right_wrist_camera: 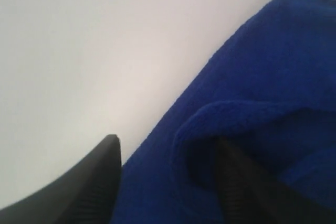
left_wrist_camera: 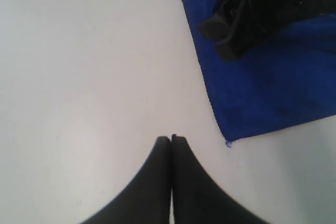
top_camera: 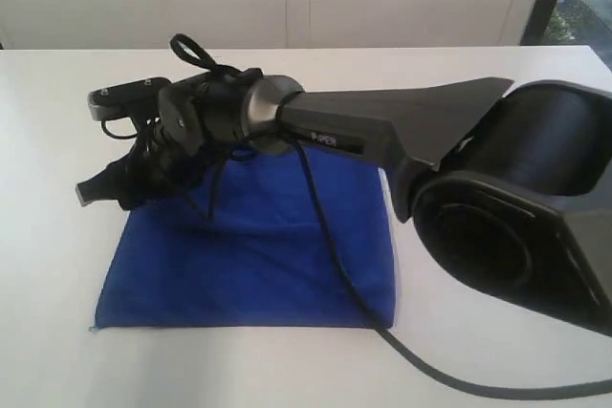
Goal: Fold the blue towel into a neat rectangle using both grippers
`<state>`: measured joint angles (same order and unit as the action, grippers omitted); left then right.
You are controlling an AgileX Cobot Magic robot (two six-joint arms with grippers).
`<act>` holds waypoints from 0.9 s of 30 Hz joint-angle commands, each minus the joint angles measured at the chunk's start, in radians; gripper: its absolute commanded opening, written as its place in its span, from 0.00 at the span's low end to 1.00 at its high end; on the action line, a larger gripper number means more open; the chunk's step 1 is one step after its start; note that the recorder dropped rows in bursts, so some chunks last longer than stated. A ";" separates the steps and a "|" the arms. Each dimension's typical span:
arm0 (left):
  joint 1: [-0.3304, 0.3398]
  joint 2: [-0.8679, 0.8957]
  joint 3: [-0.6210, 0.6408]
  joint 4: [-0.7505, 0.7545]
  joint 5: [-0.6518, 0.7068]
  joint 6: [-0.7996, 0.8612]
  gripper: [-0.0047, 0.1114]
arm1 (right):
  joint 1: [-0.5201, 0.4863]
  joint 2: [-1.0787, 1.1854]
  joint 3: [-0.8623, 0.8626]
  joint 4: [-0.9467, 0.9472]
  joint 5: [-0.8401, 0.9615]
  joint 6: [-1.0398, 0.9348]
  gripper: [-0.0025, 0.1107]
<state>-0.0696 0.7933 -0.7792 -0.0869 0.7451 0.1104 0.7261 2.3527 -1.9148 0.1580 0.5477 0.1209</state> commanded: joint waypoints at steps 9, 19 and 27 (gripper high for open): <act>-0.001 -0.009 0.001 -0.006 0.006 -0.001 0.04 | 0.001 -0.173 -0.009 -0.059 0.124 -0.076 0.48; -0.001 -0.009 0.001 -0.006 0.006 -0.001 0.04 | -0.096 -0.175 0.027 -0.300 0.394 -0.121 0.02; -0.001 -0.009 0.001 -0.006 0.006 -0.001 0.04 | -0.290 -0.175 0.120 -0.300 0.290 -0.216 0.02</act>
<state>-0.0696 0.7933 -0.7792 -0.0869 0.7451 0.1104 0.4913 2.1843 -1.8328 -0.1364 0.8940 -0.0636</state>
